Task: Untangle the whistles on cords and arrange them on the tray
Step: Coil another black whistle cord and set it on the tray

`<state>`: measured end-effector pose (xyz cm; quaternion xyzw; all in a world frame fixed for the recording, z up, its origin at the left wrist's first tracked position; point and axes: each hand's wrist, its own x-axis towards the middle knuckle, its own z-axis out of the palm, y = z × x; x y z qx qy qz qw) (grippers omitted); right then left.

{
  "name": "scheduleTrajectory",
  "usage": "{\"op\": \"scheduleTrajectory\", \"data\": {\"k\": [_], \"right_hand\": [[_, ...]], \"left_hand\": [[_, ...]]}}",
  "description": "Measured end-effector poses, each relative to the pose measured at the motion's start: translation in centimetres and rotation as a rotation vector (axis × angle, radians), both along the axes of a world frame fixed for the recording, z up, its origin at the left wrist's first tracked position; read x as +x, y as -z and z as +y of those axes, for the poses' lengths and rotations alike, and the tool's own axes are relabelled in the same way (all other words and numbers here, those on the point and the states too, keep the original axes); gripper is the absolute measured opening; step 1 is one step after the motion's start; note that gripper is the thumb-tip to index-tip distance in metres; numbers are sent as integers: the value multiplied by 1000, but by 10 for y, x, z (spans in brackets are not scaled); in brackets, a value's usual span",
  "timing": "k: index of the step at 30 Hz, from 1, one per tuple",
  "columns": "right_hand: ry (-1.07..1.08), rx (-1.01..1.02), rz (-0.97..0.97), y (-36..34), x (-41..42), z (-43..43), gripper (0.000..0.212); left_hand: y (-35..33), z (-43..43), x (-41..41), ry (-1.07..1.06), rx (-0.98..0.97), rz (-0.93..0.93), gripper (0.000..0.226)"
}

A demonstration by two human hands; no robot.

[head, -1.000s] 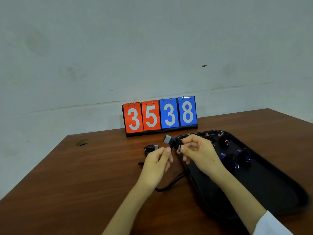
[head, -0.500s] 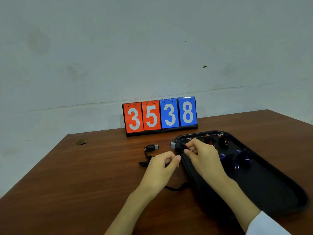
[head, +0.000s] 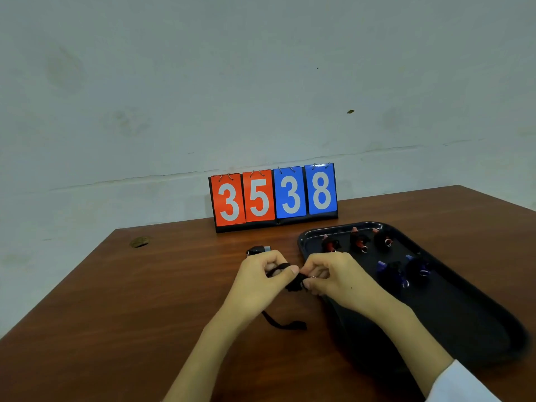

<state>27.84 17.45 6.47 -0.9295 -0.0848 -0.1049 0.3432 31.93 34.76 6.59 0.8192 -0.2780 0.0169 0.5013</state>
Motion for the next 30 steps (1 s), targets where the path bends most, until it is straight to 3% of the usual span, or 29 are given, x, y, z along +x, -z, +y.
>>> {"op": "scheduleTrajectory", "data": {"k": [4, 14, 17, 22, 25, 30], "right_hand": [[-109, 202, 105, -5, -4, 2, 13], [-361, 646, 216, -19, -12, 9, 8], [-308, 758, 184, -22, -14, 9, 11], [-161, 878, 94, -19, -10, 11, 12], [-1, 929, 18, -18, -7, 9, 13], [255, 807, -132, -13, -2, 4, 11]], "left_hand": [[-9, 8, 4, -22, -33, -13, 16], [-22, 15, -1, 101, -268, 220, 29], [-22, 13, -3, 179, -367, 306, 32], [-12, 1, -4, 187, -410, 370, 41], [-8, -2, -4, 150, -369, 341, 34], [-3, -5, -2, 98, -252, 297, 32]]}}
